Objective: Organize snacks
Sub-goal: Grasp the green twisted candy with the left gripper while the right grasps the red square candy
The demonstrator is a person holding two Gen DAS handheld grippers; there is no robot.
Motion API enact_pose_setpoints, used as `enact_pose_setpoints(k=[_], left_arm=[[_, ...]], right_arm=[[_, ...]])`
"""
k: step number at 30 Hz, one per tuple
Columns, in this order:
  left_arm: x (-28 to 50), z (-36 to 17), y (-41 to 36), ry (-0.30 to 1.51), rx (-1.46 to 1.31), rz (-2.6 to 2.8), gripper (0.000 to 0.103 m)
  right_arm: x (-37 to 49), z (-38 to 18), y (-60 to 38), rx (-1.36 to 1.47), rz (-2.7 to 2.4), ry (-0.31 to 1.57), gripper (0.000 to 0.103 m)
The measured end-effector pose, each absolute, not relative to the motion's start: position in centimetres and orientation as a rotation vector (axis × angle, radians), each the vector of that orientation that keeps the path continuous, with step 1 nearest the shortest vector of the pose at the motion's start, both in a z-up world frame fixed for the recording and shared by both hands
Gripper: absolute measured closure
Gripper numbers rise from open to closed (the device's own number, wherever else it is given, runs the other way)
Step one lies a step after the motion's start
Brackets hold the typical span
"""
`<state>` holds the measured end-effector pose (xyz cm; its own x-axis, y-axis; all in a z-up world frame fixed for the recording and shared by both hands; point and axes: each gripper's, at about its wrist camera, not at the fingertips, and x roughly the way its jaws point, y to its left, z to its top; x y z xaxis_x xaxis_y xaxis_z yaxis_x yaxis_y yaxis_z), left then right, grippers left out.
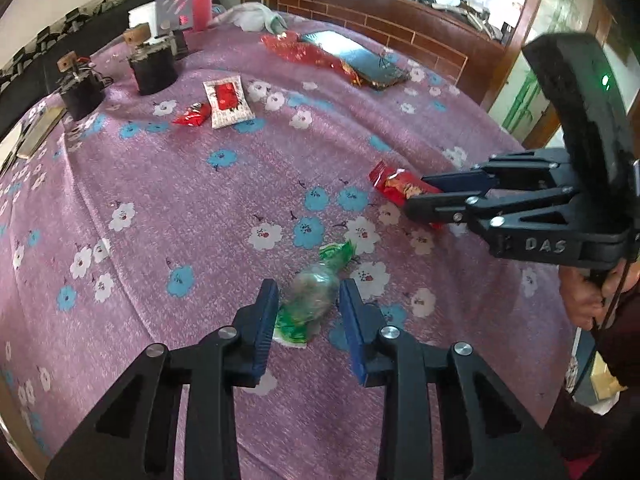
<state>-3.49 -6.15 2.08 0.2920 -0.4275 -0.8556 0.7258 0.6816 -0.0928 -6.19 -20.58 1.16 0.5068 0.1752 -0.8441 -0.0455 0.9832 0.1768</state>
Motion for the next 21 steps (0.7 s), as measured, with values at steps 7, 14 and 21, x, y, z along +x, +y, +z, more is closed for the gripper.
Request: enact_pose_setpoints(k=[7,14,21], left_arm=[[-3.5,1.4,-7.0,1.013,0.353,-0.766,0.071],[-4.4,1.2,-8.7,0.972,0.405,-0.712,0.062],[-4.5,2.2,-6.4,1.000,0.265,-0.629,0.084]], right_arm=[[-6.5,1.2,-20.4,0.139,0.136,1.031,0.068],[-7.1,1.1,-19.9,0.098,0.111,1.008,0.068],[-7.6,1.7,-19.3,0.079,0.087,0.988,0.077]])
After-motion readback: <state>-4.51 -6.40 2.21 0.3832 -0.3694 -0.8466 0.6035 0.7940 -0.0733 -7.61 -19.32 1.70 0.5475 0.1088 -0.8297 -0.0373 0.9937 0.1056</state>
